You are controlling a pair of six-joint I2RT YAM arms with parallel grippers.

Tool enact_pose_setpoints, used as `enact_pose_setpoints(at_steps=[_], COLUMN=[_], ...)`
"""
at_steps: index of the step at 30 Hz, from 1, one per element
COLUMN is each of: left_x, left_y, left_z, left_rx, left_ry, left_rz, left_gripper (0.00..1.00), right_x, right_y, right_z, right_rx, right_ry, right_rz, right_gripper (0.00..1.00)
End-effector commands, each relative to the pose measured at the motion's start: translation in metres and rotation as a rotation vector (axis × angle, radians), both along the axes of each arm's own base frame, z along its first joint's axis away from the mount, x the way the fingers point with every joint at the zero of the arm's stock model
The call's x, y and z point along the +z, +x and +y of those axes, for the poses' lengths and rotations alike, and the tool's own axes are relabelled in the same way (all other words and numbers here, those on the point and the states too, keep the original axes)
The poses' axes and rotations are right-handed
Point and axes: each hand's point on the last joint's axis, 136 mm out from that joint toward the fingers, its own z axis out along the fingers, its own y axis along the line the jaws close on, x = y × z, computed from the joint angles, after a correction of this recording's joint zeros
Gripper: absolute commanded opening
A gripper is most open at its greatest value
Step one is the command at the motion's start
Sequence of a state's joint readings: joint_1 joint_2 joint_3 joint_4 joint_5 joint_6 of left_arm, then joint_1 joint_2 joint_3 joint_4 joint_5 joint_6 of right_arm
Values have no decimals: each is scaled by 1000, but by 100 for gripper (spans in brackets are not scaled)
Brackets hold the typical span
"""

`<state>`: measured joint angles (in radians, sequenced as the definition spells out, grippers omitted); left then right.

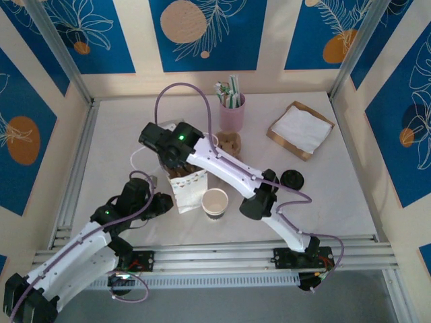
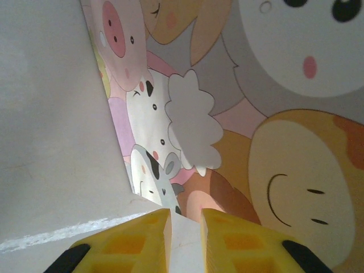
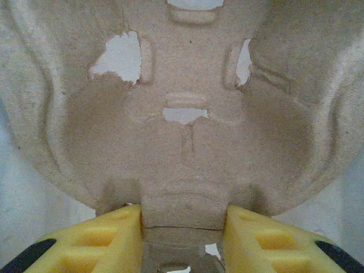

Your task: Pack the takeout coffee

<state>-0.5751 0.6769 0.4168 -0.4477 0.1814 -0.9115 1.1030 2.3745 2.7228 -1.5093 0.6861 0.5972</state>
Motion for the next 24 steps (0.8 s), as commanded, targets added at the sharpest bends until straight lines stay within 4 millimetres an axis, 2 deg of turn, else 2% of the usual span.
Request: enact_pose_setpoints(at_steps=[1,10,14,18,24], left_x=[-1,-1,1,5,14], left_y=[0,0,0,-1,-2], left_z=[-3,-4,-3,-2,1], left_rx=[-2,-3,-3,-2,-2], left_ry=[-6,-4,-5,-5,-3], left_rz=[-5,-7,-10,-20,-45], left_gripper=[20,20,20,20,20], right_x=[-1,-14,-28,-32,-34], right_y=[2,2,-2,-8,-13], right_z=[-8,-1,3,3,-13], right_rx=[-24,3,2,1,-33], right_ry=[-61,-78,-39,-15,-32], right_rz=[-48,-31,62,125,197], right_gripper=[39,39,40,40,39])
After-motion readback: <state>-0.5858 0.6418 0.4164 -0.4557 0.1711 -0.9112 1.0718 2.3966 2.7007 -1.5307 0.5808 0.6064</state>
